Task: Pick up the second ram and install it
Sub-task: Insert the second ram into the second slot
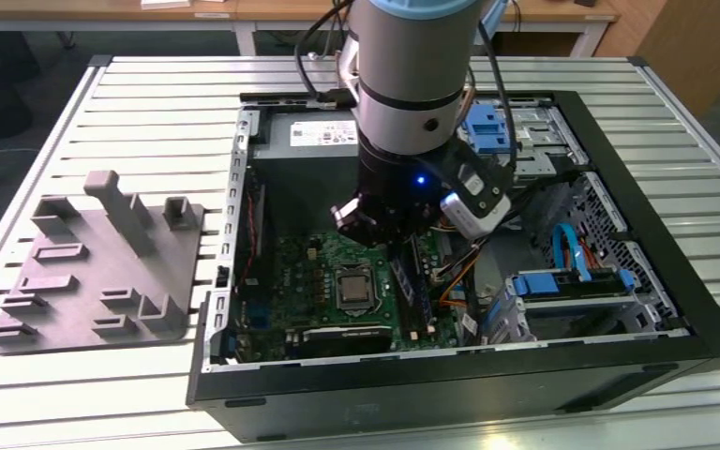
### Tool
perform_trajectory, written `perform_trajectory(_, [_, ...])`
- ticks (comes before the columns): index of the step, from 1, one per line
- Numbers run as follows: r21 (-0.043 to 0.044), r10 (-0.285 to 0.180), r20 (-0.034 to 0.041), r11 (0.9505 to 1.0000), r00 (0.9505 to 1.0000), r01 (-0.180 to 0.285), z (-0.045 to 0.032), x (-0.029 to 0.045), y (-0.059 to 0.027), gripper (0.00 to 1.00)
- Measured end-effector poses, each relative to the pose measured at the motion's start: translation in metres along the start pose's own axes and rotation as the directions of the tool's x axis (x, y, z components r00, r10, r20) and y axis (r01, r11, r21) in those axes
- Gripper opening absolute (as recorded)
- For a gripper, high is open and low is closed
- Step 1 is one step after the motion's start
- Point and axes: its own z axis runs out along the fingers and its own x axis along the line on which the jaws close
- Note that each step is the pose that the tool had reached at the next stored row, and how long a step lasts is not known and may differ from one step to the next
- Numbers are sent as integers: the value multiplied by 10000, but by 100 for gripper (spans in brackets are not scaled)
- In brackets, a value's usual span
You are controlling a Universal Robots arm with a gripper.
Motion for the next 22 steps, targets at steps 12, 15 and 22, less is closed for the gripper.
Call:
perform_trajectory(12, [36, 715, -18, 9974, 9974, -715, 1, -1, 0, 14])
perform_trajectory(15, [46, 887, -22, 9960, 9961, -887, 2, -1, 0, 14])
perform_trajectory(22, [69, 1306, -31, 9914, 9914, -1306, 3, -2, 0, 14])
